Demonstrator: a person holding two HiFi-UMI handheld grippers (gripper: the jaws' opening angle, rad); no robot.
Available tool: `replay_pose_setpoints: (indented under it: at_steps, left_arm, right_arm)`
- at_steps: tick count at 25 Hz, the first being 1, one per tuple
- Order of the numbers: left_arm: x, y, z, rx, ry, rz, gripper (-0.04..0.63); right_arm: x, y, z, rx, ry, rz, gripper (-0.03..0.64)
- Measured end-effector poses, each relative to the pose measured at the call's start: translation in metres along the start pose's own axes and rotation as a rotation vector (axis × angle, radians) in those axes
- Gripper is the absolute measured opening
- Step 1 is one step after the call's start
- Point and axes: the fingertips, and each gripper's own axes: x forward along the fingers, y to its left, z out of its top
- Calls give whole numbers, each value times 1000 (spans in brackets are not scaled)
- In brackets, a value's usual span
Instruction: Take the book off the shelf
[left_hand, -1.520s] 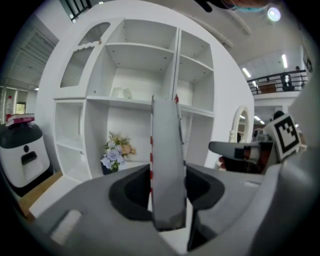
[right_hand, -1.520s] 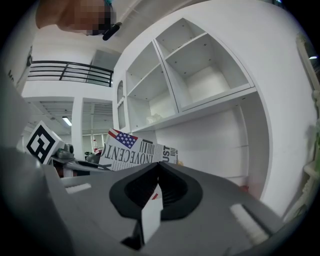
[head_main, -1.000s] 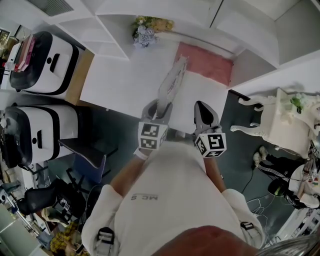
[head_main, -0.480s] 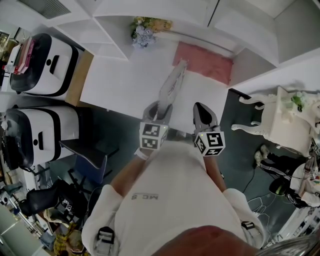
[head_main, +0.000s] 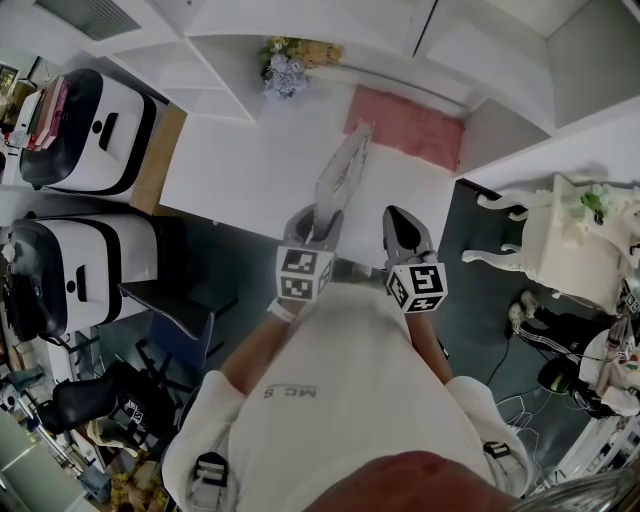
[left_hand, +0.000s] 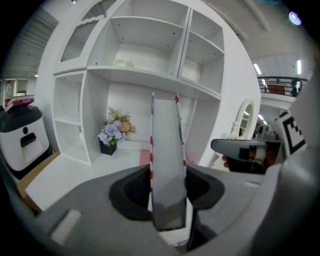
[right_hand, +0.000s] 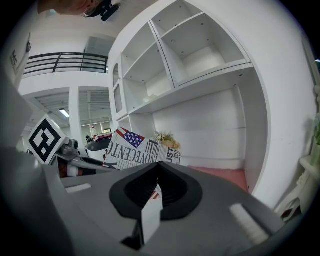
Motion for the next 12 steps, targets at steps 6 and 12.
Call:
replay_pose_setpoints:
  at_steps: [6, 12]
  left_arm:
    - [1, -2, 1, -21, -4, -6, 165]
    - [3, -2, 5, -20, -12, -7, 165]
  right_arm:
    - [-1, -3, -1, 0, -3, -6, -11]
    - [1, -5, 0, -4, -4, -10, -11]
